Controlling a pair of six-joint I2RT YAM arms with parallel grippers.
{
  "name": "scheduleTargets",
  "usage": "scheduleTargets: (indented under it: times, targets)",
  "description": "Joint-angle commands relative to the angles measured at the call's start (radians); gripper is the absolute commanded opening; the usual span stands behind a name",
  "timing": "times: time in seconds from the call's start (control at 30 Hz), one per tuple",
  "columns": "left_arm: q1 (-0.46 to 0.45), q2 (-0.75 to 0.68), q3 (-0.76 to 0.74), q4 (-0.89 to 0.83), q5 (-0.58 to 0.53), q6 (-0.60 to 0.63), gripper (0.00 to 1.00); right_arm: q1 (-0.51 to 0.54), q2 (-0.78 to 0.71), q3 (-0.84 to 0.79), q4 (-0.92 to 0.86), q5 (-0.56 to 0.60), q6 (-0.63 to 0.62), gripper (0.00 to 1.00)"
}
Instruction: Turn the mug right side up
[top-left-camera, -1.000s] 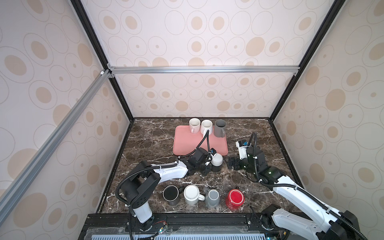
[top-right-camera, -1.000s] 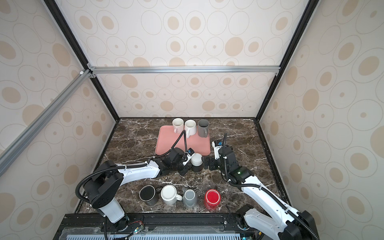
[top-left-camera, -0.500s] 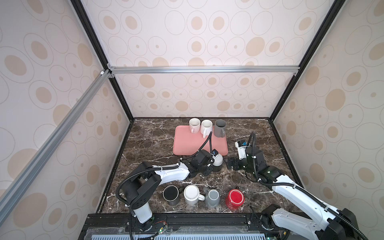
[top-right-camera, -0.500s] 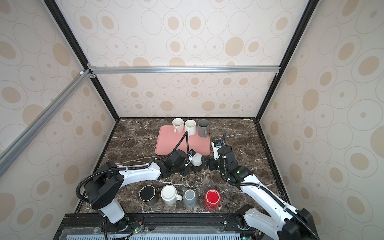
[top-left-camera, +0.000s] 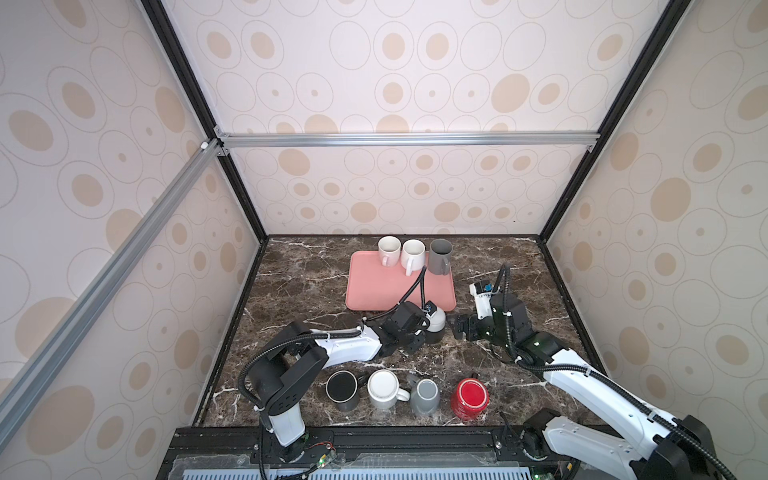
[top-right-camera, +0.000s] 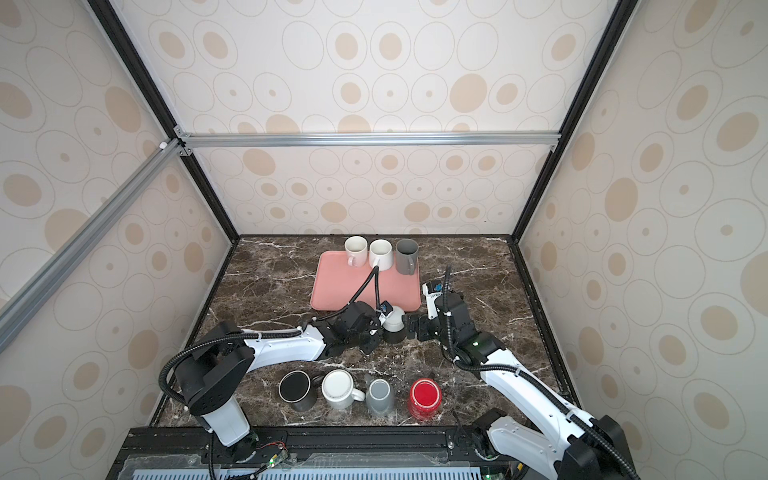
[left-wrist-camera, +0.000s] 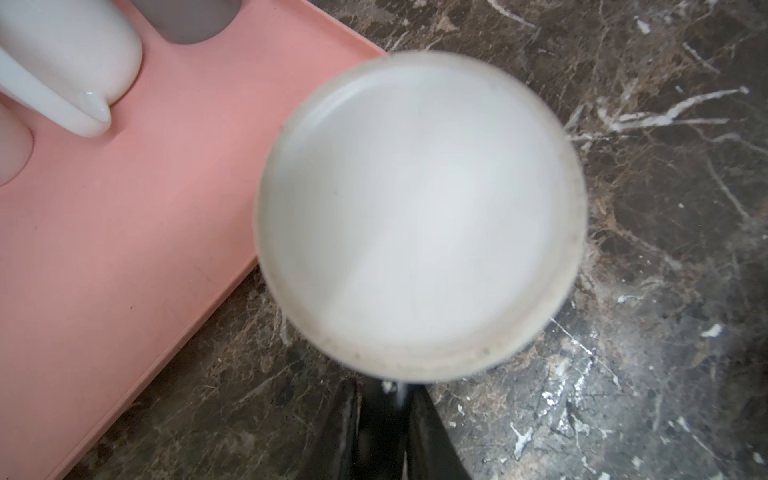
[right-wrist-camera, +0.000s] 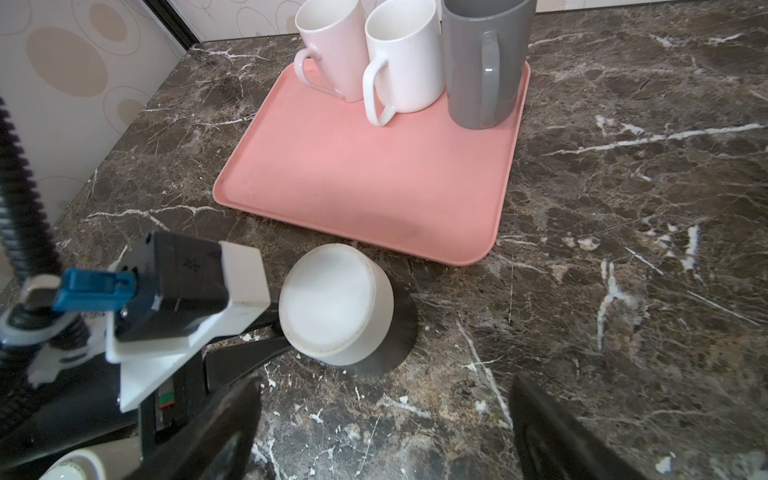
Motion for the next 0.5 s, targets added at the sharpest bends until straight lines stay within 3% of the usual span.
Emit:
scheduleTargets:
  times: [0.0,0.23,0.47]
  targets:
    - [-0.010,0.005,0.003,0.038,-0.009,0.021,0.16,-0.006,0.005,0.003,0.020,0.000,0.009,0.95]
    - [-0.016,-0.031,-0.027,0.078,-0.040,0.028,0.01,-0.006,-0.005,0.003,0.021,-0.003,0.015,0.95]
    - [-0.013,-0.159,-0.099,0.167,-0.060,-0.011,0.00,-0.006,-0.068,-0.050,0.123,-0.039,0.031,0.95]
